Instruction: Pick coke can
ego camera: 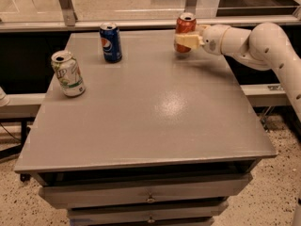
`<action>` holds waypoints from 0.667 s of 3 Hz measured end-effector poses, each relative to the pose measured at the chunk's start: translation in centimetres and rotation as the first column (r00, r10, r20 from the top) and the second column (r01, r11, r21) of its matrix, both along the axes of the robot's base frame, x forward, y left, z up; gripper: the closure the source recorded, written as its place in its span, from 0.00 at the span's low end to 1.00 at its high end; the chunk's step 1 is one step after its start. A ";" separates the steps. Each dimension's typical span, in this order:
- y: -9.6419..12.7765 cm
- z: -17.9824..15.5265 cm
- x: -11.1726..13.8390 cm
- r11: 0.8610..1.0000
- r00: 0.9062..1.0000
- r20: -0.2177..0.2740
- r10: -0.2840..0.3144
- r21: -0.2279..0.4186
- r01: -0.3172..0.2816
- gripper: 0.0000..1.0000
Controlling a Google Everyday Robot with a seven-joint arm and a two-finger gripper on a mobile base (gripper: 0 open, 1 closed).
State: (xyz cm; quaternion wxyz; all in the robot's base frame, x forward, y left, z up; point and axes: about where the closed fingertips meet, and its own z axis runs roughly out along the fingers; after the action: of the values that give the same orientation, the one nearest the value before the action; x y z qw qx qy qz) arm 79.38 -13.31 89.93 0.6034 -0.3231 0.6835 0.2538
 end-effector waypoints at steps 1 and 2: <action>0.0 2.5 -3.4 0.998 0.997 -0.039 0.062 -0.002 -0.062 1.00; 0.0 5.5 -8.3 0.987 0.984 -0.109 0.144 -0.061 -0.151 1.00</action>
Offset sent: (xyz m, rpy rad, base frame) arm -0.1946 0.0007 0.0852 -0.2145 0.2632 0.4114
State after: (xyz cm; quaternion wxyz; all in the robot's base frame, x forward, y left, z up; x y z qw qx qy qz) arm 71.07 -13.33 95.40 0.5348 -0.3798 0.6967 0.2905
